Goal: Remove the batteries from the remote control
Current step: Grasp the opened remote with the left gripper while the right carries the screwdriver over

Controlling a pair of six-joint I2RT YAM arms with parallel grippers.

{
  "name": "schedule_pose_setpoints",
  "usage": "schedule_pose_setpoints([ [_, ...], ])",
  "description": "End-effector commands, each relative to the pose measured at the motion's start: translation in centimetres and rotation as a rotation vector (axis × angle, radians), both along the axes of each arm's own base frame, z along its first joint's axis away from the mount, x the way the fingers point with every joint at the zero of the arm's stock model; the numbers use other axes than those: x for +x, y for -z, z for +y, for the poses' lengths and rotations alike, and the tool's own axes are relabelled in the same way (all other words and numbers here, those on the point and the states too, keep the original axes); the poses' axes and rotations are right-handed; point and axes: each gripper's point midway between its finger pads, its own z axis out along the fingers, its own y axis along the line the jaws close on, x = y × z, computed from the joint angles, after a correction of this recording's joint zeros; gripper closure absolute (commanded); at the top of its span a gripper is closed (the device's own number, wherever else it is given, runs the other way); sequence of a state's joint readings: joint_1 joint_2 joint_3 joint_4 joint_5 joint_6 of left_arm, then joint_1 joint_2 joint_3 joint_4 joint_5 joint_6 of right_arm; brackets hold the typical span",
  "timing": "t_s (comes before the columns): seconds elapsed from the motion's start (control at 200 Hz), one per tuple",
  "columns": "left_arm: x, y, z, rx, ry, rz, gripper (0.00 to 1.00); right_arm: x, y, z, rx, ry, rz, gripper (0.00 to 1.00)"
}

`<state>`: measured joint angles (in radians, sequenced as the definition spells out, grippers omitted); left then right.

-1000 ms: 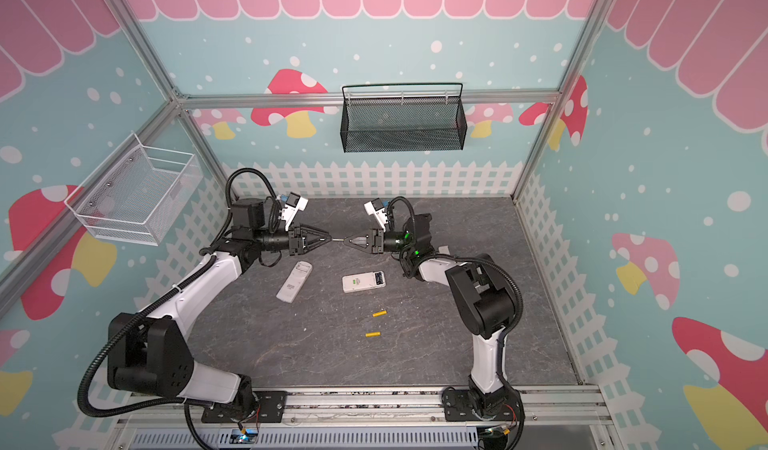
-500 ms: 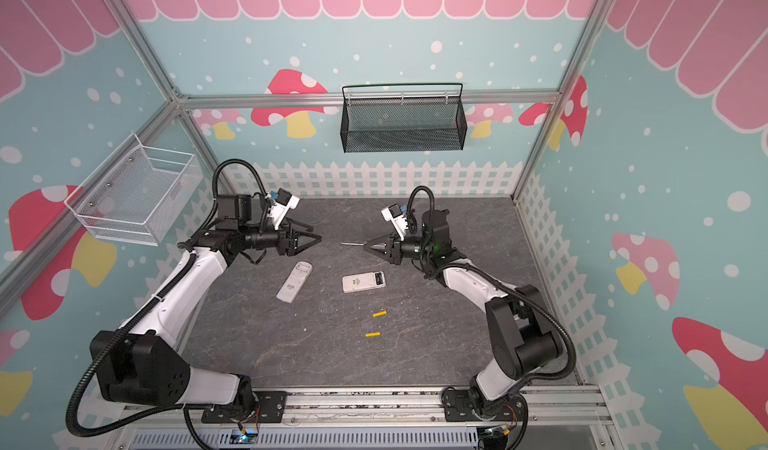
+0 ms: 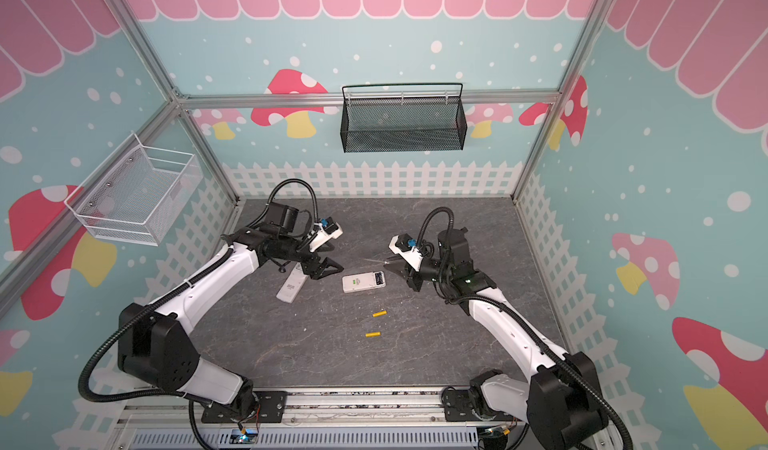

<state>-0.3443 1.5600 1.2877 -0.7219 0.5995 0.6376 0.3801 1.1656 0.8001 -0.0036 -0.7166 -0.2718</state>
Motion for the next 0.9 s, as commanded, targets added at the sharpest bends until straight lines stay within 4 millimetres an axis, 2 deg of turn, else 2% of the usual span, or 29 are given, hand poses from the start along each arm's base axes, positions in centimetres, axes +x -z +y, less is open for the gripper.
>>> schedule_pose_setpoints([
  [0.0,0.2,1.2,-0.8,0.101,0.08,-0.063,0.1,0.0,1.9,-1.7,-0.107,0.059,-0.085,1.0],
  [0.095,0.6,2.3,-1.0,0.134,0.086,-0.063,0.09,0.3,3.0,-2.5,-0.129,0.124,-0.07,1.0],
  [0.105,0.2,2.4,-1.7,0.135,0.104,-0.064,0.09,0.3,3.1,-2.6,-0.131,0.128,-0.068,1.0],
  [0.135,0.1,2.7,-2.1,0.141,0.11,-0.057,0.09,0.3,3.5,-2.8,-0.139,0.14,-0.064,1.0],
  [0.265,0.1,4.2,-2.5,0.175,0.131,-0.044,0.09,0.1,4.8,-4.0,-0.168,0.202,-0.085,1.0],
  [0.43,-0.4,6.7,-3.3,0.245,0.172,-0.029,0.09,0.4,4.5,-5.3,-0.187,0.272,-0.129,1.0],
  [0.605,-0.5,8.8,-3.0,0.296,0.18,-0.005,0.09,0.7,4.2,-5.1,-0.183,0.274,-0.127,1.0],
  [0.745,-0.2,9.7,-2.7,0.315,0.143,0.025,0.09,0.8,5.4,-5.7,-0.207,0.307,-0.107,1.0],
  [0.896,-0.4,10.5,-3.1,0.33,0.161,0.041,0.08,1.1,5.5,-5.8,-0.21,0.32,-0.103,1.0],
])
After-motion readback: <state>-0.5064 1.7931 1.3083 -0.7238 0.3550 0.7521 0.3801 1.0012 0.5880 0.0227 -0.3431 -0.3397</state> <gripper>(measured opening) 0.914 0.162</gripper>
